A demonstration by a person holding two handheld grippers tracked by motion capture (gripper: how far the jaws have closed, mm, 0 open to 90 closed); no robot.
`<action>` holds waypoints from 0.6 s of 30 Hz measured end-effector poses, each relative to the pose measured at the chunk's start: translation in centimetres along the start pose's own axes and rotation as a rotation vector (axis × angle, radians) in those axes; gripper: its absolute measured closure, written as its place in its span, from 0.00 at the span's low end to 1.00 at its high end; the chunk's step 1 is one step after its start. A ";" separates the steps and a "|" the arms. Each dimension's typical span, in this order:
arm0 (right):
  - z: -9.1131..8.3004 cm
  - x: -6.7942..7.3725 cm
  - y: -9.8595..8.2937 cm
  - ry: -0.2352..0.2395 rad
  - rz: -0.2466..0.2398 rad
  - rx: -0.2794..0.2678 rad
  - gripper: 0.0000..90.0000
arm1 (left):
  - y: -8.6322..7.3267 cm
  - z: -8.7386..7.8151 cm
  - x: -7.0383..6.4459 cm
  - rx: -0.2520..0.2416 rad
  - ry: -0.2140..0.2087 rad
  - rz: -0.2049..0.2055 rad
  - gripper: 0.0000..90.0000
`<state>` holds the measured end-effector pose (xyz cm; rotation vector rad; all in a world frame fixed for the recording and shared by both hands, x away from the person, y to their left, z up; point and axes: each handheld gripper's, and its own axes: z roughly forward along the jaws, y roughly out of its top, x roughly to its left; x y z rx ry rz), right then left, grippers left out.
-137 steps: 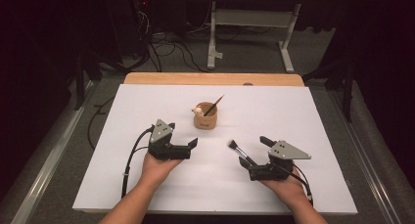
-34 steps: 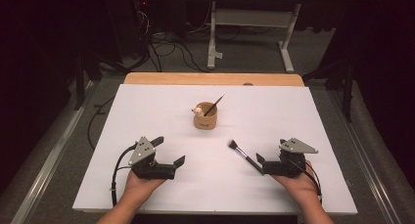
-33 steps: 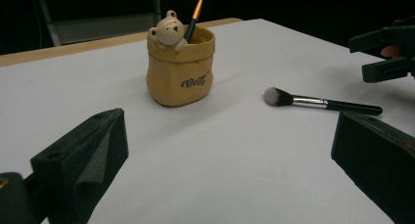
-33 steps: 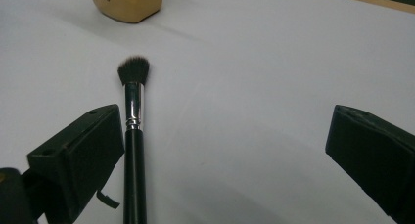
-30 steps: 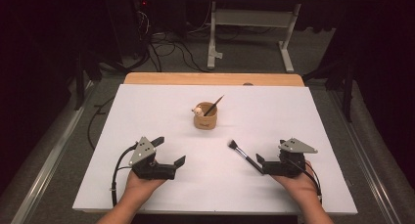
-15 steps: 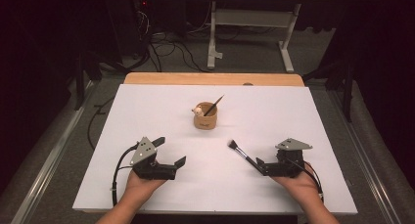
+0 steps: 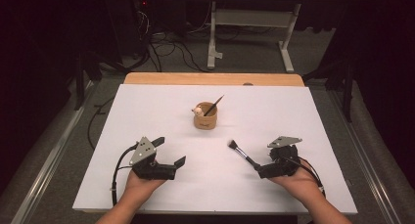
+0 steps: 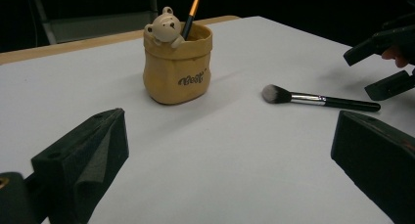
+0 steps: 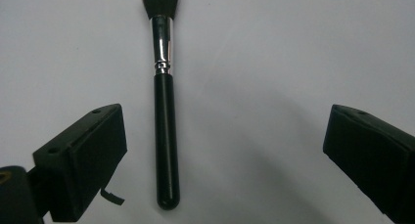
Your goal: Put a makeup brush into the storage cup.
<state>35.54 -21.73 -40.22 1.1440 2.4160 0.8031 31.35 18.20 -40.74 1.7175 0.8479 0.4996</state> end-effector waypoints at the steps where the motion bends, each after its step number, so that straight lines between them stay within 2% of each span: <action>1: 0.1 0.1 0.1 0.008 -0.004 0.012 0.05 | 0.0 0.0 0.0 0.000 0.000 -0.001 0.01; 10: 0.5 0.3 0.7 0.030 -0.033 0.120 0.10 | 0.0 0.0 0.0 -0.001 -0.008 -0.005 0.02; 13: 0.5 0.2 0.9 0.040 -0.029 0.151 0.13 | 0.0 0.0 0.0 0.000 -0.010 -0.004 0.02; 18: 0.4 0.2 1.5 0.040 -0.072 0.205 0.18 | 0.0 0.1 0.0 0.001 -0.014 -0.003 0.02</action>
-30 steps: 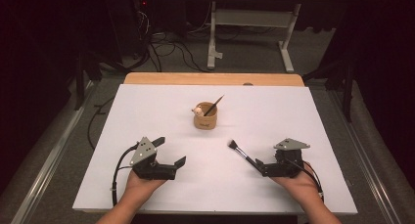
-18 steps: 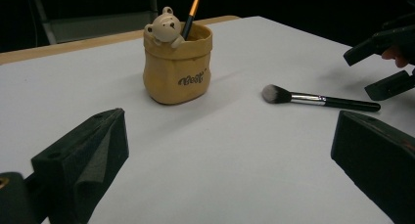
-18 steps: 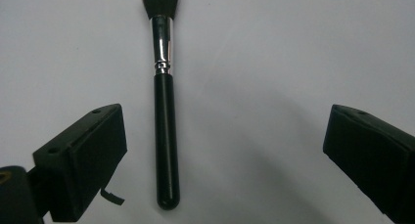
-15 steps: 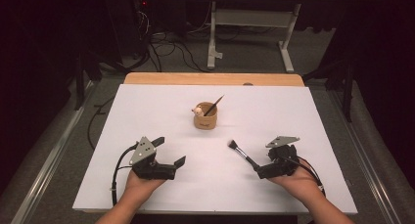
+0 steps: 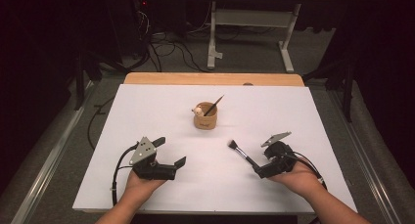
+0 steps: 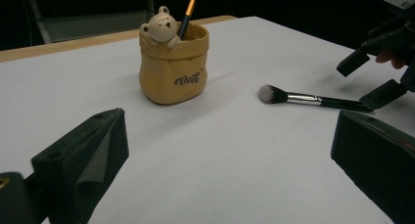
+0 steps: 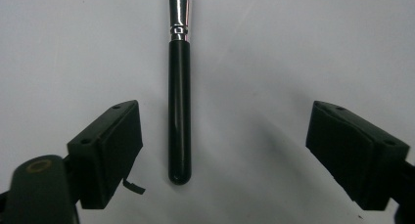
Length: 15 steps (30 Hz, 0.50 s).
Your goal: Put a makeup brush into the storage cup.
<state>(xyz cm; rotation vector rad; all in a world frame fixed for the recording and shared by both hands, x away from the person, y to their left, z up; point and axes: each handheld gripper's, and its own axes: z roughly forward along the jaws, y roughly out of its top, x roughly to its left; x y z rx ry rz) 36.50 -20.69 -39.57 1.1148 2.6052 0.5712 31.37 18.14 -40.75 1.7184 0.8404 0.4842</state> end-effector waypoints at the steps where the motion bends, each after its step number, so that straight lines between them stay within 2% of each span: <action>1: -0.1 0.0 0.2 0.007 -0.002 0.012 0.19 | 0.0 0.0 0.0 0.000 0.000 0.000 0.01; 8: -0.2 0.1 0.8 0.025 -0.043 0.078 0.30 | 0.0 0.0 -0.1 -0.005 0.001 -0.001 0.02; 15: -0.1 0.6 1.5 0.051 -0.074 0.127 0.48 | 0.1 -0.2 -0.1 -0.008 0.001 0.002 0.01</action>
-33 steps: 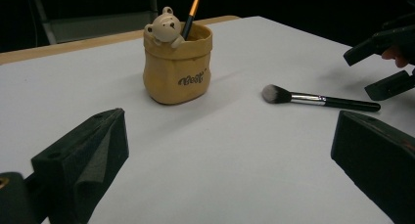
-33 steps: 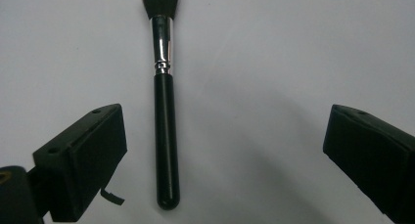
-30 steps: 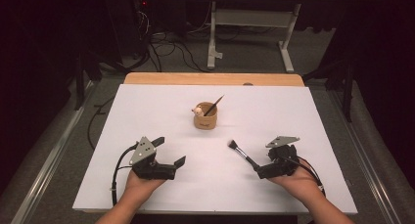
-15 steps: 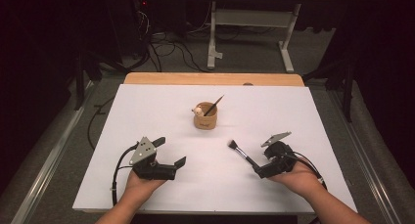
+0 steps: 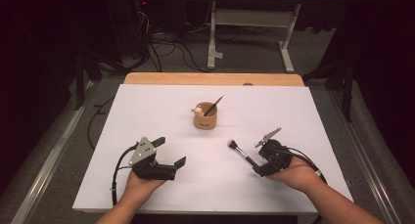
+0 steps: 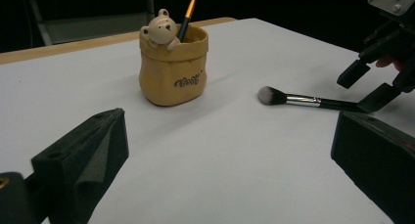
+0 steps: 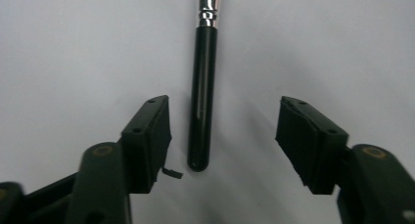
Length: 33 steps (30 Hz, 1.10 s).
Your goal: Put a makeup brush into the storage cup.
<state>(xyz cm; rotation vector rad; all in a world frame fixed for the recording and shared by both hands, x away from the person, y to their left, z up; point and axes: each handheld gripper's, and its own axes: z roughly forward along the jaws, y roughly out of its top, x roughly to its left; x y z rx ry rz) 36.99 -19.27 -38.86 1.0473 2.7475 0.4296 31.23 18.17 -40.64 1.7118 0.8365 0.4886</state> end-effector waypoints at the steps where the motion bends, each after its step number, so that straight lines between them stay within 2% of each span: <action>1: 0.0 0.1 0.1 -0.003 -0.011 0.008 0.51 | 0.0 0.0 0.0 -0.001 0.001 0.001 0.02; 5: 0.0 0.3 0.6 0.010 -0.033 0.032 0.60 | 0.0 -0.1 0.0 -0.006 0.002 0.000 0.01; 11: 0.0 0.3 1.3 0.029 -0.048 0.066 0.68 | 0.0 -0.1 -0.1 -0.005 0.001 0.003 0.02; 21: 0.4 0.4 2.1 0.036 -0.065 0.124 0.77 | 0.1 -0.1 -0.1 -0.009 0.002 0.009 0.02; 22: 0.5 0.4 2.2 0.033 -0.080 0.125 0.77 | 0.1 -0.2 -0.1 -0.010 0.001 0.008 0.02; 26: 0.8 0.4 2.4 0.031 -0.083 0.136 0.80 | 0.1 -0.2 -0.1 -0.014 0.002 0.011 0.02; 27: 0.7 0.5 2.4 0.033 -0.054 0.143 0.81 | 0.1 -0.2 0.0 -0.014 0.002 0.011 0.02; 28: 0.8 0.4 2.4 0.024 -0.070 0.138 0.82 | 0.1 -0.2 0.0 -0.014 0.002 0.011 0.02; 33: 1.0 0.4 2.6 0.027 -0.039 0.168 0.84 | 0.1 -0.3 0.0 -0.018 0.003 0.009 0.02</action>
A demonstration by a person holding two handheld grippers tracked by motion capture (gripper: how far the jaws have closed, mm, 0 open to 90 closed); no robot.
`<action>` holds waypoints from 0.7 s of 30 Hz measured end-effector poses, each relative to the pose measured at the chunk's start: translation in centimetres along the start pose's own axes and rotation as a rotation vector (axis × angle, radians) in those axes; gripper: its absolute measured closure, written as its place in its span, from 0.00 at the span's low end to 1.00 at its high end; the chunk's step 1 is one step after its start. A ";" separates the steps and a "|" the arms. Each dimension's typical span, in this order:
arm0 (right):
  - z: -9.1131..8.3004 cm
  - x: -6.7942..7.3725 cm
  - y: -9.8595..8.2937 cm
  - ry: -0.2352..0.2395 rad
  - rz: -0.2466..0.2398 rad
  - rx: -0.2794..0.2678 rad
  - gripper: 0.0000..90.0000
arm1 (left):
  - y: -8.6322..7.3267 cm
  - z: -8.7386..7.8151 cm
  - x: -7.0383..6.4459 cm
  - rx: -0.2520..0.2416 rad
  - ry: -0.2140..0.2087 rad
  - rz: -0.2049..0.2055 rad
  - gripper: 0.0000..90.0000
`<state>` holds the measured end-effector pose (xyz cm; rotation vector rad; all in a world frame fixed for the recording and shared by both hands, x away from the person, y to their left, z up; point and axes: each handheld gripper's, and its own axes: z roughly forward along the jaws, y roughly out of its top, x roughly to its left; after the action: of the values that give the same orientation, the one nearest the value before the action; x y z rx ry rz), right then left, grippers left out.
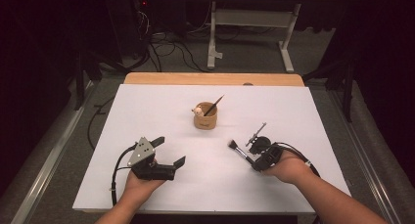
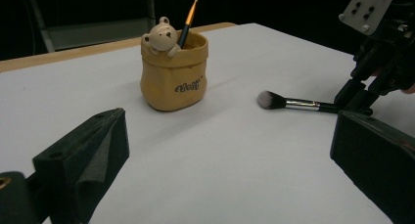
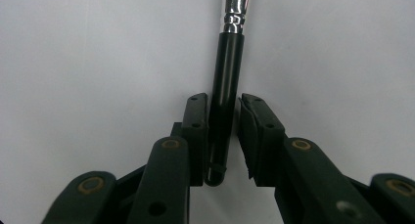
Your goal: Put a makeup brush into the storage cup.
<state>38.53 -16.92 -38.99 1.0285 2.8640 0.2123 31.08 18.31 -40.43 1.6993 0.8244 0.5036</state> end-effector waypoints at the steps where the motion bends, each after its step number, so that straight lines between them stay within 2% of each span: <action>1: 0.1 0.0 0.1 0.004 -0.001 0.000 0.84 | 0.0 0.0 0.0 0.000 0.000 0.000 0.02; 5: 0.2 0.1 0.2 -0.005 0.008 0.014 0.85 | 0.0 0.0 0.0 -0.001 0.002 -0.001 0.02; 6: 0.2 -0.1 0.3 -0.008 -0.015 0.012 0.85 | 0.0 0.0 0.0 0.000 0.002 0.000 0.02; 9: 0.3 0.1 0.3 -0.011 0.014 0.023 0.86 | 0.0 0.0 0.1 -0.001 0.003 -0.001 0.02; 11: 0.4 -0.2 0.4 -0.014 -0.016 0.019 0.89 | 0.0 -0.1 0.1 -0.002 0.004 -0.002 0.02; 15: 0.4 -0.2 0.4 -0.015 -0.011 0.020 0.90 | 0.0 -0.1 0.1 -0.003 0.005 -0.001 0.02; 16: 0.3 0.0 0.4 -0.010 0.011 0.021 0.90 | 0.0 -0.1 0.1 -0.004 0.005 -0.001 0.02; 18: 0.3 0.0 0.3 -0.010 0.019 0.023 0.91 | 0.0 -0.1 0.1 -0.004 0.005 -0.001 0.02; 21: 0.3 0.1 0.3 -0.010 0.017 0.022 0.91 | 0.0 -0.1 0.1 -0.004 0.005 -0.002 0.02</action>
<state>38.74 -16.60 -39.21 1.0547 2.8560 0.1760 31.06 18.48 -40.37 1.6935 0.8286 0.5083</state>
